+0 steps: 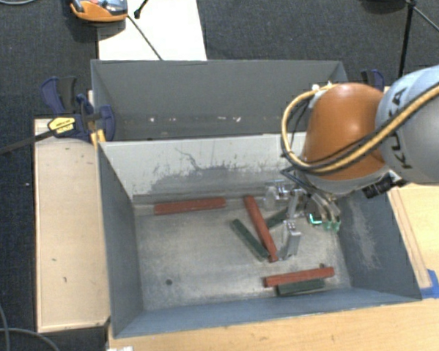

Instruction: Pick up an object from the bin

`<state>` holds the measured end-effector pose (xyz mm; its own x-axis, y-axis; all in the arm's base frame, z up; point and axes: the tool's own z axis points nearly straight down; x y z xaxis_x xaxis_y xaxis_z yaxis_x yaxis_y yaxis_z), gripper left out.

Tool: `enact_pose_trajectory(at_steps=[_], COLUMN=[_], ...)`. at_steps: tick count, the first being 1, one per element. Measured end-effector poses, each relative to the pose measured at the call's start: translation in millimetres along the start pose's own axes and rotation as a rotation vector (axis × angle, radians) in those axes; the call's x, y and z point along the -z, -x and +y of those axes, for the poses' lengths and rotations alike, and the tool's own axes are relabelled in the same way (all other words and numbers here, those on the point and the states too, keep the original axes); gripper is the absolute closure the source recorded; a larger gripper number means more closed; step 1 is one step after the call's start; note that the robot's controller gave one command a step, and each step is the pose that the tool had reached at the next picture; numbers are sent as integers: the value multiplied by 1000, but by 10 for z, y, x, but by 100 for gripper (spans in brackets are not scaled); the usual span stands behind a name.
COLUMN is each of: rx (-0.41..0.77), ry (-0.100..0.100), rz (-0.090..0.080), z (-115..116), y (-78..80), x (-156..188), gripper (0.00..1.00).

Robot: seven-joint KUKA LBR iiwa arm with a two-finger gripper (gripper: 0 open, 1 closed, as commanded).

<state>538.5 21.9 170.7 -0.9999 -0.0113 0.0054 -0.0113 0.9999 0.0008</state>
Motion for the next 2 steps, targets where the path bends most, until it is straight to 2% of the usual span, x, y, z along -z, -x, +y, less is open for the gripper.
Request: enact_pose_trajectory(at_steps=[1, 2], rx=[-1, 76], ry=[0, 0], rz=[-8, -13], z=[-1, -79], y=[18, -47], x=[36, -256], gripper=[0, 0])
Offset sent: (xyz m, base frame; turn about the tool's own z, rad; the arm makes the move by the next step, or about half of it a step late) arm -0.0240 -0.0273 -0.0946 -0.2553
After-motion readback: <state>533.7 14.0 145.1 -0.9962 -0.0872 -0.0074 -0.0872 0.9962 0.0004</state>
